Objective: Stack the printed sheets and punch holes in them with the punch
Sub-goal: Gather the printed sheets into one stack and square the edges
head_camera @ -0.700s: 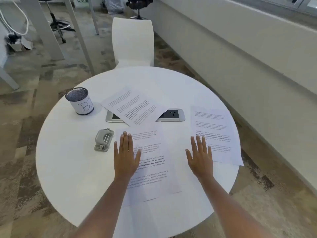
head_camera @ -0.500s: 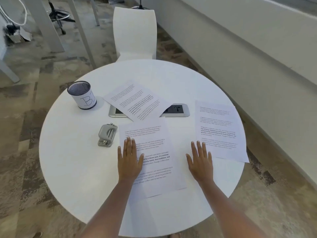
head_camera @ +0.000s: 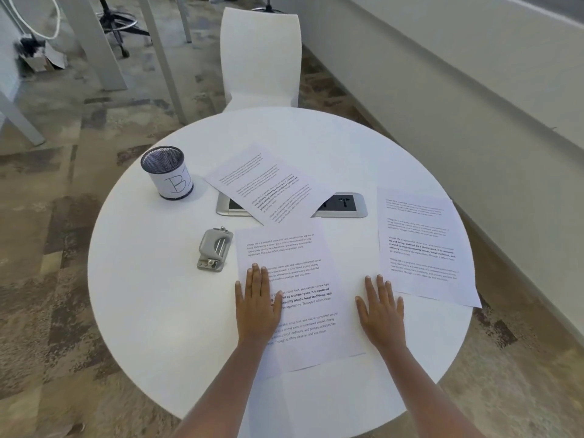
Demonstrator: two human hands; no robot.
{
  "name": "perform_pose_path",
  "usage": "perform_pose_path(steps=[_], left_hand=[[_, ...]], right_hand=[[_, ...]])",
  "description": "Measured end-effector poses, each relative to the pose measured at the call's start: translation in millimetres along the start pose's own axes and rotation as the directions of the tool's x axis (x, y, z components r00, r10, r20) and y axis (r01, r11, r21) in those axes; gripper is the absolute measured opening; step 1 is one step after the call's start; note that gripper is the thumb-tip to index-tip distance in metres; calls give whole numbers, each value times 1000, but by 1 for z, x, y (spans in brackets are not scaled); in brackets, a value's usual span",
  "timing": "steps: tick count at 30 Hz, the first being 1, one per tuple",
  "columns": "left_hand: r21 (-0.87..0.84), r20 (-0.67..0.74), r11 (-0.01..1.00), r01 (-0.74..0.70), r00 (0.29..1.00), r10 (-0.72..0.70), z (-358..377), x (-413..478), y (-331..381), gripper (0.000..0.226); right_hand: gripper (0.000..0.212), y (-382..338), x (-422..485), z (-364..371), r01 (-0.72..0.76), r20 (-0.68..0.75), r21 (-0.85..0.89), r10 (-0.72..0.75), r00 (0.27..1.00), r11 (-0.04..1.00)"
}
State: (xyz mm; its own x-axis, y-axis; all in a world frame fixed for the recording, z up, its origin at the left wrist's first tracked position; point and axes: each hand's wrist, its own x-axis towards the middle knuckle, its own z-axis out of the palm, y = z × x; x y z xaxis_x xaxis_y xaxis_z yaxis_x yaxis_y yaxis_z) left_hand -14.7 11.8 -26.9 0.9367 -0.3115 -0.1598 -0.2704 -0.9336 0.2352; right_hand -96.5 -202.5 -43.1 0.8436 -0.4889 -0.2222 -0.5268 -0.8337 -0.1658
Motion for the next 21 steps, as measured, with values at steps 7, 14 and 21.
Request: perform_pose_path(steps=[7, 14, 21], left_hand=[[4, 0, 1000, -15, 1000, 15, 2, 1, 0, 60], [11, 9, 1000, 2, 1000, -2, 5, 2, 2, 59], [13, 3, 1000, -1, 1000, 1, 4, 12, 21, 59]], right_hand=[[55, 0, -3, -3, 5, 9, 9, -5, 1000, 1000], [54, 6, -11, -8, 81, 41, 0, -81, 996, 997], [35, 29, -4, -28, 225, -105, 94, -215, 971, 970]])
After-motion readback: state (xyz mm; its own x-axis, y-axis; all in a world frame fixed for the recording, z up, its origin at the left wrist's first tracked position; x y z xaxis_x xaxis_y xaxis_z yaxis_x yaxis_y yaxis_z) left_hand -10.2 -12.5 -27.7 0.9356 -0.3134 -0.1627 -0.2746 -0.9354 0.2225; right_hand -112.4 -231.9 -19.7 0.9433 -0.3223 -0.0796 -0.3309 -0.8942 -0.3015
